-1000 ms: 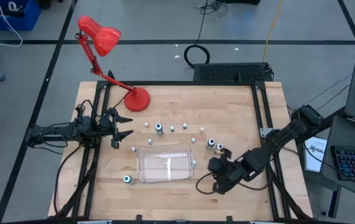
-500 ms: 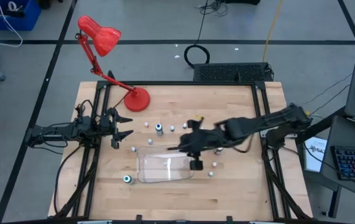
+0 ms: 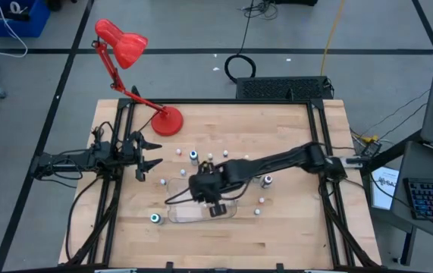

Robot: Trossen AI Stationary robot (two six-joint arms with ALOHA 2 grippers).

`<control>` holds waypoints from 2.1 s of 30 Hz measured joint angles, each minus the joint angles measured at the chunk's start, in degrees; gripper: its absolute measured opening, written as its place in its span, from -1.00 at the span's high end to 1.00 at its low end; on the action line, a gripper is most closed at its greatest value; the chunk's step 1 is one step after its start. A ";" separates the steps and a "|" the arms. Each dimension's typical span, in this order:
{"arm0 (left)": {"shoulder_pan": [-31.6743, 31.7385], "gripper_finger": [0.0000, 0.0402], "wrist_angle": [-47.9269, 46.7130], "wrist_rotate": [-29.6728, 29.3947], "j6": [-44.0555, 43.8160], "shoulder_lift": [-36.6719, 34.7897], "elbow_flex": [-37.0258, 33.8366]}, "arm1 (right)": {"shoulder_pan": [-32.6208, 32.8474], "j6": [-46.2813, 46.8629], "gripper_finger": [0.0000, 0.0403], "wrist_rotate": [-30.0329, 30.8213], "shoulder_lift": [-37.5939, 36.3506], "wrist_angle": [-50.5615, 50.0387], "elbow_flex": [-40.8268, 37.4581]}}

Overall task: Pick & Place food coloring
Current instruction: Put the bottom small orange food coloring into the bin

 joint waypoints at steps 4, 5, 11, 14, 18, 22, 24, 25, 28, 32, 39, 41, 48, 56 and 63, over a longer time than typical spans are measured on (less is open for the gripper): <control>0.01 -0.28 -0.02 0.00 0.00 0.00 -0.02 | -0.34 0.22 0.75 0.13 3.57 -1.54 -0.04; 0.01 -0.28 0.00 0.00 0.00 0.00 -0.02 | -0.31 0.55 0.75 0.12 4.24 -1.74 -0.10; 0.01 -0.28 -0.01 0.00 0.00 0.01 0.00 | 0.92 0.76 0.75 0.12 7.95 1.38 -1.10; 0.00 -0.28 0.00 0.00 0.00 0.01 -0.02 | 1.32 0.76 0.75 0.20 8.70 2.82 -1.22; 0.01 -0.28 0.01 0.00 0.00 0.00 -0.01 | 1.30 0.99 0.75 0.24 8.86 4.02 -1.18; 0.01 -0.28 -0.02 0.00 0.00 0.00 -0.02 | 1.34 1.85 0.75 0.25 8.85 5.85 -1.72; 0.00 -0.28 -0.02 0.01 0.00 0.01 -0.01 | 1.30 2.30 0.75 0.26 8.84 8.76 -3.04; 0.01 -0.28 -0.02 0.00 0.00 0.00 -0.02 | 1.30 2.69 0.75 0.10 8.93 9.72 -3.49; 0.01 -0.28 -0.02 0.00 0.00 0.00 -0.02 | 1.28 2.88 0.75 0.13 8.77 12.40 -4.66; 0.01 -0.28 -0.02 0.00 0.00 0.01 0.00 | 1.28 3.11 0.75 -0.70 8.62 15.08 -7.00; 0.01 -0.28 -0.02 0.00 0.00 0.00 -0.01 | 1.32 3.15 0.73 -0.33 8.62 15.09 -7.19; 0.01 -0.28 0.00 0.00 0.00 0.00 -0.02 | 1.32 3.62 0.61 -0.16 8.59 15.07 -7.14; 0.01 -0.28 0.00 -0.02 0.00 0.01 0.00 | 1.28 4.21 0.26 0.69 7.65 15.39 -7.17; -0.01 -0.28 0.00 -0.02 0.00 0.00 -0.02 | 1.28 3.63 0.26 2.03 4.33 15.33 -7.30; 0.00 -0.28 -0.01 -0.02 0.00 0.00 -0.01 | 1.69 6.25 0.26 6.61 -4.98 10.21 -7.30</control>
